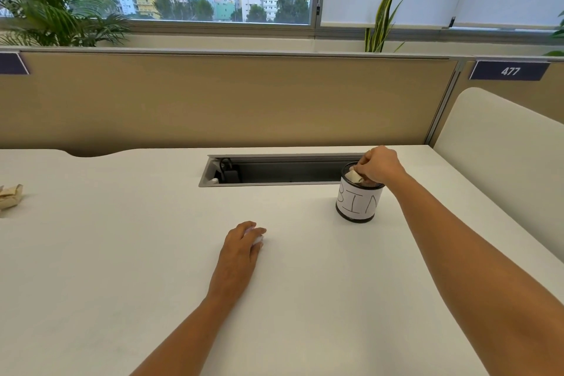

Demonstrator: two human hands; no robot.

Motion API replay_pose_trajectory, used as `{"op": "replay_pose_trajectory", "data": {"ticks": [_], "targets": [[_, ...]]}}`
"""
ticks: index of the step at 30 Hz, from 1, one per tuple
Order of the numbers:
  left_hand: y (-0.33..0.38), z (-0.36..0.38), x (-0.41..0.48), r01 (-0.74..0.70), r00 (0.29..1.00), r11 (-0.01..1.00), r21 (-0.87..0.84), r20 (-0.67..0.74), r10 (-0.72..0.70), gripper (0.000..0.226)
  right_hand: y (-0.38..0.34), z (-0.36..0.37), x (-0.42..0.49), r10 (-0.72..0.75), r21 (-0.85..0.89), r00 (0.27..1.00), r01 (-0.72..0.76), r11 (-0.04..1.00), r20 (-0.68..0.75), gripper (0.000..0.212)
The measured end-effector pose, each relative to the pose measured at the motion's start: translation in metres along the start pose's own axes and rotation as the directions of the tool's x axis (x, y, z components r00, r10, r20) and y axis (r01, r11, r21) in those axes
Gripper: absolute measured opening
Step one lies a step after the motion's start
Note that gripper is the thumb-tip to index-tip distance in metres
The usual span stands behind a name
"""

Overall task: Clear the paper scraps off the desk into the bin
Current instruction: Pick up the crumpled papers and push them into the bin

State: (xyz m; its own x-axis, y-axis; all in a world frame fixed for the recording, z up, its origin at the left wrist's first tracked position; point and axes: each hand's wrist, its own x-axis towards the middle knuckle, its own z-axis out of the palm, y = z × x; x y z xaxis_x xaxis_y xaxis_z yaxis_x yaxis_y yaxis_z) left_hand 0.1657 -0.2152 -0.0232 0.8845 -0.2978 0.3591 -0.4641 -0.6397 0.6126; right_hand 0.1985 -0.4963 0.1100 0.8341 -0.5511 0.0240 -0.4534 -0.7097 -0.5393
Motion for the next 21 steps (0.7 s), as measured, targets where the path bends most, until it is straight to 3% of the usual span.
{"op": "replay_pose_trajectory", "data": {"ticks": [6,10,13,16,19,21], "targets": [[0.001,-0.001,-0.001,-0.029,1.0,0.999,-0.017,-0.012,0.028,0.03,0.005,-0.001,-0.004,-0.051,0.129,0.97,0.084,0.988,-0.239,0.021],[0.005,-0.003,-0.001,0.007,0.999,0.988,-0.156,-0.048,-0.015,0.046,-0.001,0.004,-0.019,-0.163,0.199,0.89,0.267,0.943,-0.425,0.018],[0.006,-0.002,-0.002,0.047,0.997,0.971,-0.235,-0.041,-0.058,0.053,-0.014,0.02,-0.041,-0.259,0.231,0.845,0.4,0.887,-0.469,0.016],[0.006,-0.003,-0.002,0.053,0.997,0.951,-0.306,-0.037,-0.068,0.059,-0.026,0.047,-0.064,-0.371,0.287,0.866,0.469,0.835,-0.336,0.014],[0.007,-0.004,-0.002,0.052,0.997,0.937,-0.344,-0.043,-0.071,0.063,-0.035,0.08,-0.084,-0.442,0.372,0.897,0.417,0.829,-0.02,0.018],[0.007,-0.004,-0.001,0.016,0.997,0.939,-0.343,-0.063,-0.04,0.066,-0.038,0.101,-0.097,-0.435,0.418,0.873,0.318,0.851,0.222,0.031]]}}
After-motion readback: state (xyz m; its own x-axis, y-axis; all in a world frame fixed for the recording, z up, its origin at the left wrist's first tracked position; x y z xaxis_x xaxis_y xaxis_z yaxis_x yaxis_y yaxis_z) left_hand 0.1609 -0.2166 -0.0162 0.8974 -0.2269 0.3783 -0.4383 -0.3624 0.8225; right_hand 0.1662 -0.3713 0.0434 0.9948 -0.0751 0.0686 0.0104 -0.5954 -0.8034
